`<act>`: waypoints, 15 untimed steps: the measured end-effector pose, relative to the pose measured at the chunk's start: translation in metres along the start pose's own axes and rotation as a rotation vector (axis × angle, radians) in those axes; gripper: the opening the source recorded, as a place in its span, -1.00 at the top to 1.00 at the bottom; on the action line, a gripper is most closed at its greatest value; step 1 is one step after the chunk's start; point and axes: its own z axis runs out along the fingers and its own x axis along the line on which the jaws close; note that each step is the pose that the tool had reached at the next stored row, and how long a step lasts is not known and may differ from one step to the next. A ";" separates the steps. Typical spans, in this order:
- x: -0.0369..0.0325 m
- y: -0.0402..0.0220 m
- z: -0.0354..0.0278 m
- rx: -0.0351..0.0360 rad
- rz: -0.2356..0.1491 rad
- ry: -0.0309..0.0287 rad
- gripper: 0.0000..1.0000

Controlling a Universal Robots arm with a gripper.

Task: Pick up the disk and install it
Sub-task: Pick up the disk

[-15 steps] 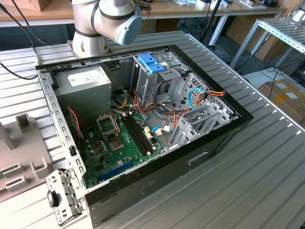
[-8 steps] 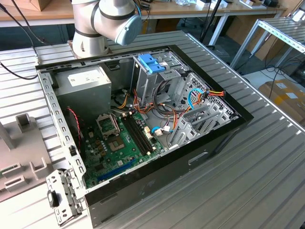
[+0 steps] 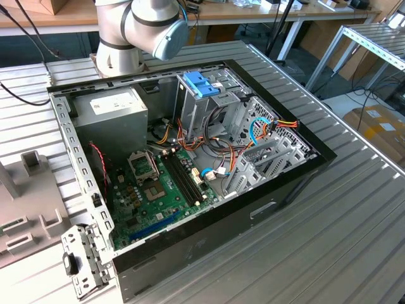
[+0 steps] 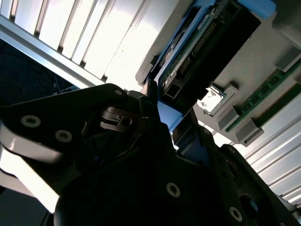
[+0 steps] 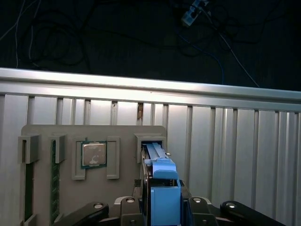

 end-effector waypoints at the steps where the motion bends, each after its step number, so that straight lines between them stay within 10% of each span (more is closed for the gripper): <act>1: 0.0000 0.0000 0.0000 0.0000 0.000 0.0000 0.25; 15: -0.0013 0.0005 -0.0094 0.0000 0.000 -0.0021 0.25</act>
